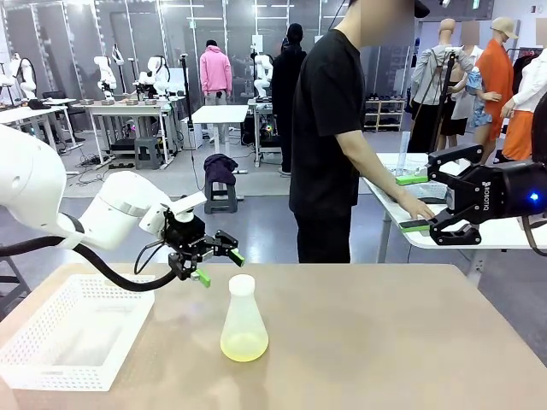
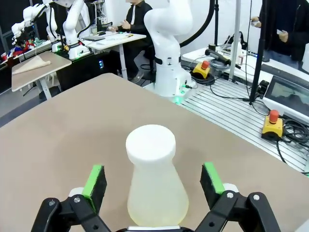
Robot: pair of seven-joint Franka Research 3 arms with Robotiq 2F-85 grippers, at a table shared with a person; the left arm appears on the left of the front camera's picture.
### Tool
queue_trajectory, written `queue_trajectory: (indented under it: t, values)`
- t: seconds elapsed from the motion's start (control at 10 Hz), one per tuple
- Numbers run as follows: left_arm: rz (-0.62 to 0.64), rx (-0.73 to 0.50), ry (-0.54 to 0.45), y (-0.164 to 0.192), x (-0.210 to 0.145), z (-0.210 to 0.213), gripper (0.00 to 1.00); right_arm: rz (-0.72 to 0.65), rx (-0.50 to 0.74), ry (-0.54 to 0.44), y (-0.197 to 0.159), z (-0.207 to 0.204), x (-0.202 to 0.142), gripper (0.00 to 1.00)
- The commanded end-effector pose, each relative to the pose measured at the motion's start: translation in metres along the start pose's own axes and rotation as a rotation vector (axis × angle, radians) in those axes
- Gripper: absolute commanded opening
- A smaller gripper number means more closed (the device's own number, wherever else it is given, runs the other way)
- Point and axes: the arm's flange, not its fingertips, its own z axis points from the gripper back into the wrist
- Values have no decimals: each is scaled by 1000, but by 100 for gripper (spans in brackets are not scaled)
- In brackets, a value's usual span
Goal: Prepare the solutions needed for the experiment.
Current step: When the human places the Big flask in the center of the table, pick up the Big flask and place it in the left Organizing basket.
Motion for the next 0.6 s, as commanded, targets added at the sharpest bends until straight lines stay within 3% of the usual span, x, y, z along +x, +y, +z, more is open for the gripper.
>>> queue_trajectory:
  t: [0.0, 0.5]
  values:
    - [52, 0, 18, -2, -6, -2, 100, 7, 6, -1, 2, 0, -1, 72]
    - [125, -25, -44, 0, -27, -17, 100, 7, 6, -1, 2, 0, -1, 72]
